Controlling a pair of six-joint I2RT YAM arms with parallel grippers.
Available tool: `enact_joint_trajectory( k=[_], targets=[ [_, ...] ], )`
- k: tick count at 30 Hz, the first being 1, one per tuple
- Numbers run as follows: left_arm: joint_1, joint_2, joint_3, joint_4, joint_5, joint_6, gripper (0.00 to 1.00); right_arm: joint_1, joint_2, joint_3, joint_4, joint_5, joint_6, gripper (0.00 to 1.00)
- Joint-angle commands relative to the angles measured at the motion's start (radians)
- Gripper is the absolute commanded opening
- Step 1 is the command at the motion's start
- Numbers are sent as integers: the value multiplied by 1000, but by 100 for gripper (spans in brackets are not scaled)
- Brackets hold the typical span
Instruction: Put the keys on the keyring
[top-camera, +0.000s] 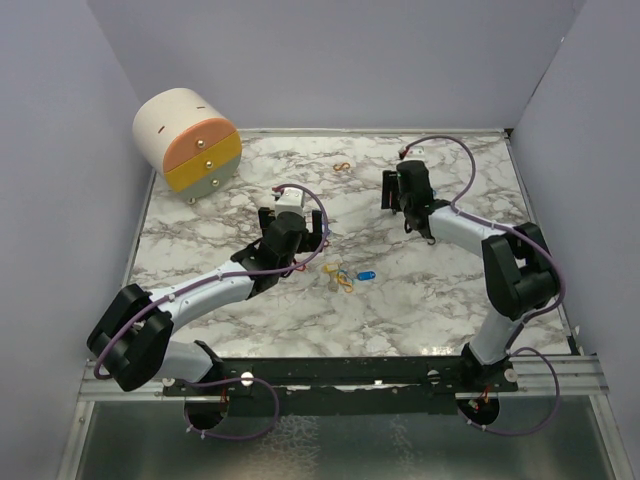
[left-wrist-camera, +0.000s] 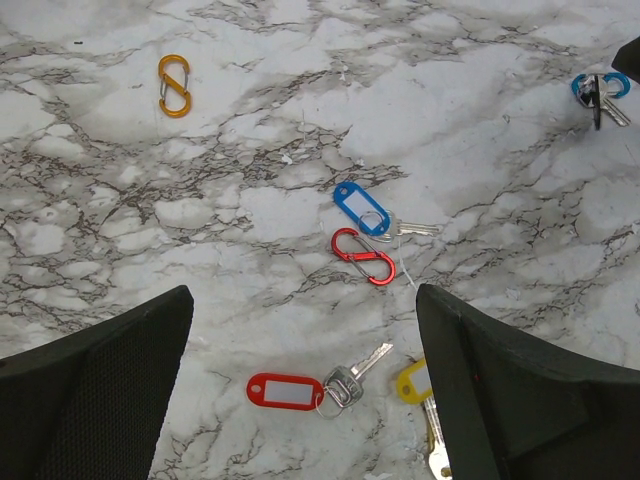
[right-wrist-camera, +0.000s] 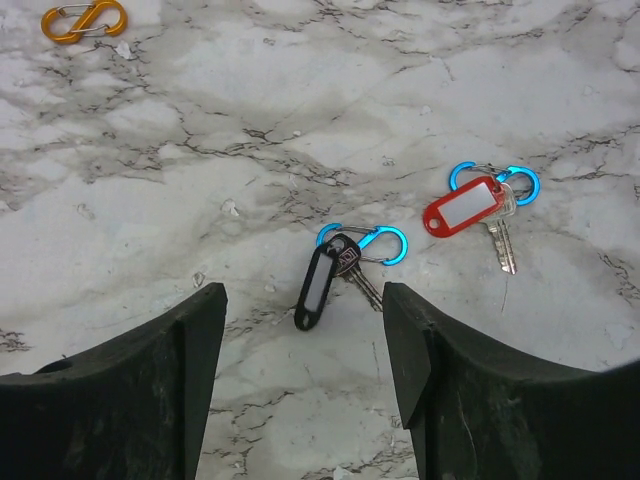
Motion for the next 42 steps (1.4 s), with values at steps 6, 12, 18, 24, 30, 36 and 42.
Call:
enact_joint_trajectory(
  k=[6, 12, 18, 24, 30, 36, 42],
  targets=[
    [7, -9, 6, -4, -38, -12, 96, 15, -15, 44, 47, -175, -65, 65],
    [17, 6, 14, -5, -35, -35, 96, 38, 142, 215, 10, -310, -72, 62],
    [46, 3, 23, -29, -4, -38, 95, 48, 270, 377, -76, -369, -78, 59],
    [105, 53, 34, -40, 72, -48, 95, 102, 274, 325, -79, -406, -108, 55],
    [121, 64, 18, -29, 90, -51, 94, 183, 240, 206, -15, -408, -121, 50],
    [135, 61, 5, -32, 95, -54, 93, 223, 228, 151, 20, -427, -142, 47],
    [143, 54, -3, -31, 99, -55, 93, 247, 201, 111, 56, -427, -150, 46]
  ],
)
